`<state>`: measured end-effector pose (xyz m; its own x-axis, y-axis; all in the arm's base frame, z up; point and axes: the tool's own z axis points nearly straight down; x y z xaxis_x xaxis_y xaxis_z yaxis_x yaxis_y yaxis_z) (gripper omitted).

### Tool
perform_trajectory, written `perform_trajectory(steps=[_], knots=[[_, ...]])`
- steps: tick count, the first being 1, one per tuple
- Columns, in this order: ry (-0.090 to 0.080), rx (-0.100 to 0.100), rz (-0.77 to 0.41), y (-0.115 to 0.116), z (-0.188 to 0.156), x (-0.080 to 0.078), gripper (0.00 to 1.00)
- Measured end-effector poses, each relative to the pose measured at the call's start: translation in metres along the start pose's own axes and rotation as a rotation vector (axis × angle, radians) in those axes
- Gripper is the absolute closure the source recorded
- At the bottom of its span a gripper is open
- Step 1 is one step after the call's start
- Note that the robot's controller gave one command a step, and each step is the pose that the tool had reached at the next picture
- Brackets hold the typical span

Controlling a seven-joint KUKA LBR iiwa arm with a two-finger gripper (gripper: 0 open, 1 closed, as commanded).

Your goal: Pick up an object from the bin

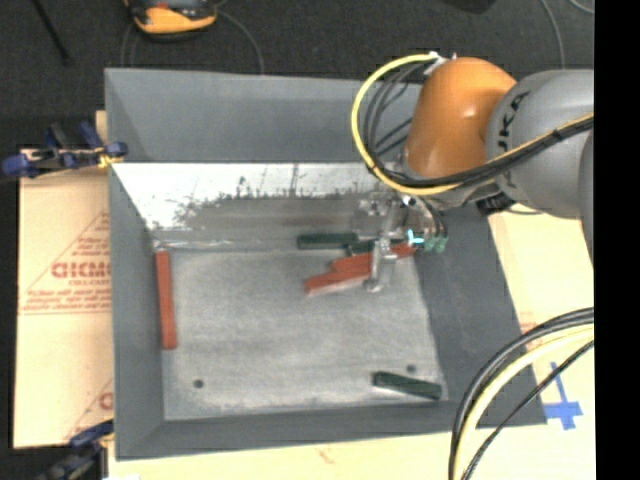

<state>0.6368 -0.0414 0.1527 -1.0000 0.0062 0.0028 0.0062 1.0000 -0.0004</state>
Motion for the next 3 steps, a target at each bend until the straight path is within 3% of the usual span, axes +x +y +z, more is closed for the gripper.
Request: perform_trajectory(steps=[1,2,3], knots=[[-0.008,0.001,0.000,0.000,-0.005,-0.002,0.00],[-0.009,0.001,-0.154,-0.002,0.071,-0.017,1.00],[-0.009,0.001,-0.154,-0.002,0.071,-0.017,1.00]])
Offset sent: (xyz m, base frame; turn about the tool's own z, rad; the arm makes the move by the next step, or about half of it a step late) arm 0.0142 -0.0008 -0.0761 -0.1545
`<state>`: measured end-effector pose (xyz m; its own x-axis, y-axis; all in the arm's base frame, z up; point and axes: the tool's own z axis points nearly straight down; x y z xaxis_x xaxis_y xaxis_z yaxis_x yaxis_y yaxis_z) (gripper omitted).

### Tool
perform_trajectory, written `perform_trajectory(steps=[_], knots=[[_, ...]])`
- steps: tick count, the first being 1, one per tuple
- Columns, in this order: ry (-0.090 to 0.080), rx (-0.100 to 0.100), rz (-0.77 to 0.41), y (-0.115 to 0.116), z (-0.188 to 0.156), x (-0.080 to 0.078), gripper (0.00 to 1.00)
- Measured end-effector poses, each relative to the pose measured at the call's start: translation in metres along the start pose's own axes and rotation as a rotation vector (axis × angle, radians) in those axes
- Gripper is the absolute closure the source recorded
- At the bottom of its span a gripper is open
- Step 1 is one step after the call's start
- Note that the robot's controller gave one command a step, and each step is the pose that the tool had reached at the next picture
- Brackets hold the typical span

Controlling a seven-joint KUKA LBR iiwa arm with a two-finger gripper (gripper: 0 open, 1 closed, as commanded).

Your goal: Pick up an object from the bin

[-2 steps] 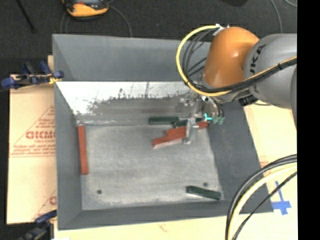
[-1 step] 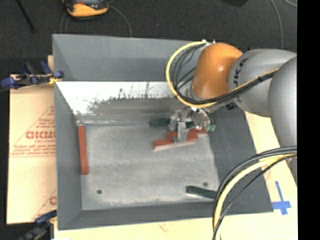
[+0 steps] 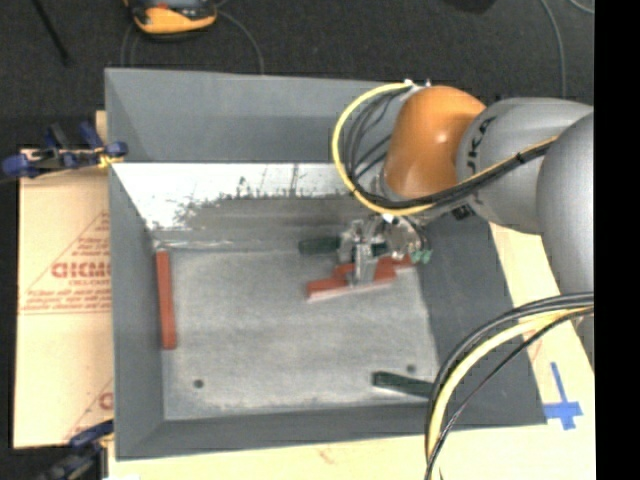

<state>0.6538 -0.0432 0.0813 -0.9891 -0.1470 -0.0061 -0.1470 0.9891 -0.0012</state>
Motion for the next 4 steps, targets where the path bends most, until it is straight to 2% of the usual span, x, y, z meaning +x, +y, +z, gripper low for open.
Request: perform_trajectory(steps=[1,2,3,4], knots=[[0.000,0.000,0.001,0.031,-0.136,0.012,1.00],[0.001,0.000,0.001,0.031,-0.136,0.012,0.00],[0.001,0.000,0.001,0.031,-0.136,0.012,0.00],[-0.002,0.001,-0.101,0.016,-0.090,0.023,0.00]])
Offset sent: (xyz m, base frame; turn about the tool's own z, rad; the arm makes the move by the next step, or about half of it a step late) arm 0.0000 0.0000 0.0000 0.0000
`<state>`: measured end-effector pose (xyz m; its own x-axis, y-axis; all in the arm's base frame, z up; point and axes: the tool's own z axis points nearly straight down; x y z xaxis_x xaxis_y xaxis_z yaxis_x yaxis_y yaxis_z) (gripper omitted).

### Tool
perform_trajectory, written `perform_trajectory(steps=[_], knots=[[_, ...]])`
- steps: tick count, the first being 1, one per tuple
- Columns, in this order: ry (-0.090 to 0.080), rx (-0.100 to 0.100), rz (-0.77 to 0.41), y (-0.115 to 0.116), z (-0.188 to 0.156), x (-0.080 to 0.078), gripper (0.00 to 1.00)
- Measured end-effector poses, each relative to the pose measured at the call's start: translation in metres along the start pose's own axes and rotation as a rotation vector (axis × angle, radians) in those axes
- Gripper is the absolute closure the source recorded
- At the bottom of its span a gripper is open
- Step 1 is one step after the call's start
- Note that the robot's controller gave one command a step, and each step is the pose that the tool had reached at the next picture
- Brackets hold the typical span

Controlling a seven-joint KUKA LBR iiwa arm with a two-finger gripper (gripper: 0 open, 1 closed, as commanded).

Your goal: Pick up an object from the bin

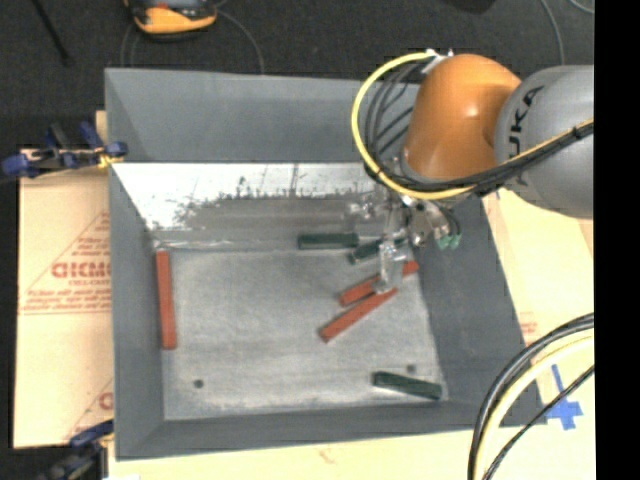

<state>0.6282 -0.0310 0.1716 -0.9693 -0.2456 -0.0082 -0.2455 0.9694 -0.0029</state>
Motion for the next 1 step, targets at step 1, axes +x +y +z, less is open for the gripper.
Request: perform_trajectory(steps=[1], knots=[[-0.001,0.001,-0.025,-0.0264,0.0722,-0.0050,0.00]])
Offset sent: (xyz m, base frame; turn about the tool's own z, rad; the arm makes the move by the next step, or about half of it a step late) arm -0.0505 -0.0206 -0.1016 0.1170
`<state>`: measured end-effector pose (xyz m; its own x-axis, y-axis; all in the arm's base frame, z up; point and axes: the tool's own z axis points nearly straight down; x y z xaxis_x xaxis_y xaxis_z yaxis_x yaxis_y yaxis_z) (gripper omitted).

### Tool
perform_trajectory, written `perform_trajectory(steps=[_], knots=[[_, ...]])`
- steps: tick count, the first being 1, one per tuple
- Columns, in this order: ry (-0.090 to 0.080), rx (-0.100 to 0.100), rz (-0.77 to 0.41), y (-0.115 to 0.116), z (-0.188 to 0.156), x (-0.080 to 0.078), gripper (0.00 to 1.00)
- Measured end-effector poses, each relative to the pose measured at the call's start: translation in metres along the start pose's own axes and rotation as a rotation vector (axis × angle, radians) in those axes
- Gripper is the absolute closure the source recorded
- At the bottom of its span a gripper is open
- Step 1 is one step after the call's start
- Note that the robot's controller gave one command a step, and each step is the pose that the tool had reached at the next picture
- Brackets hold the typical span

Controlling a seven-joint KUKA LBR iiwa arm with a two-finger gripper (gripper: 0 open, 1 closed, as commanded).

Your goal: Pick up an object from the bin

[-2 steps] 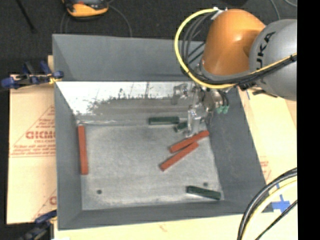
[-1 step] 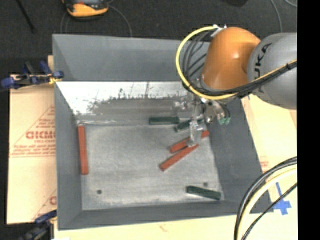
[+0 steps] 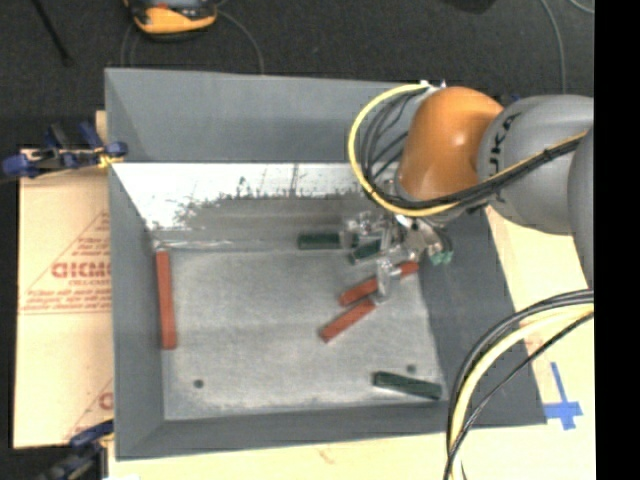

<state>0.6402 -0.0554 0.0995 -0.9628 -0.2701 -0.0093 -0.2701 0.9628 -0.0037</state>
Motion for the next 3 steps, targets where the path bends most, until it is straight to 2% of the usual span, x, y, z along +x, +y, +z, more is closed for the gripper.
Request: perform_trajectory(steps=[1,2,3], knots=[[0.001,-0.001,0.141,0.019,0.024,0.056,1.00],[0.001,-0.001,0.140,0.019,0.024,0.056,1.00],[0.002,0.000,0.070,-0.017,-0.130,0.037,1.00]])
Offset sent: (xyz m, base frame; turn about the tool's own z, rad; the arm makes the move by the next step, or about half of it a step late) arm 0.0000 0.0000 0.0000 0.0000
